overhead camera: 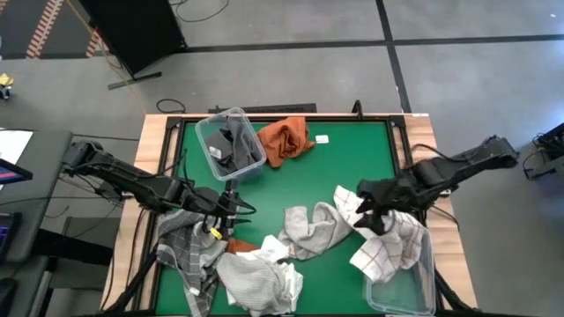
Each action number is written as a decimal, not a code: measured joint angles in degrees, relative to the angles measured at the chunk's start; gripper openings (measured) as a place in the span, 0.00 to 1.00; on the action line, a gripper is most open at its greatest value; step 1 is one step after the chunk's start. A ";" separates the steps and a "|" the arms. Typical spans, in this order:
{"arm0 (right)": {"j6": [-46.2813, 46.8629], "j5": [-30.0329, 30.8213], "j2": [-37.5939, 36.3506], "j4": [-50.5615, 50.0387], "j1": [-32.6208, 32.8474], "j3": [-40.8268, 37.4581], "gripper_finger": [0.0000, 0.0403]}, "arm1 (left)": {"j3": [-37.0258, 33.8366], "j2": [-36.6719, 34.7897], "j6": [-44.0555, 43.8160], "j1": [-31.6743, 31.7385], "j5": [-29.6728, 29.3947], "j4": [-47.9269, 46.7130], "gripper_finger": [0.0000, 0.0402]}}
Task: Sort towels by color in basket
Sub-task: Put the white patterned towel into the bottom transparent bin, then put the light gray towel into the bottom transparent bin
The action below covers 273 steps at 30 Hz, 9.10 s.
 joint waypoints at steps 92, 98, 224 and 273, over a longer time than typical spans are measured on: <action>32.56 9.38 23.91 -40.50 38.38 36.28 0.05 | -0.02 0.00 -0.50 0.00 -0.55 -4.31 0.45; 41.33 9.40 26.59 -31.03 43.92 28.86 0.05 | -0.02 0.00 -0.04 0.02 -1.03 -4.27 0.46; -32.85 13.79 54.00 2.94 -0.51 20.95 0.09 | -0.07 0.00 -1.48 0.07 -0.79 -5.80 0.45; 17.31 23.65 22.50 -40.37 51.26 25.78 0.09 | -0.07 -0.02 -3.49 5.89 -1.66 -5.78 0.45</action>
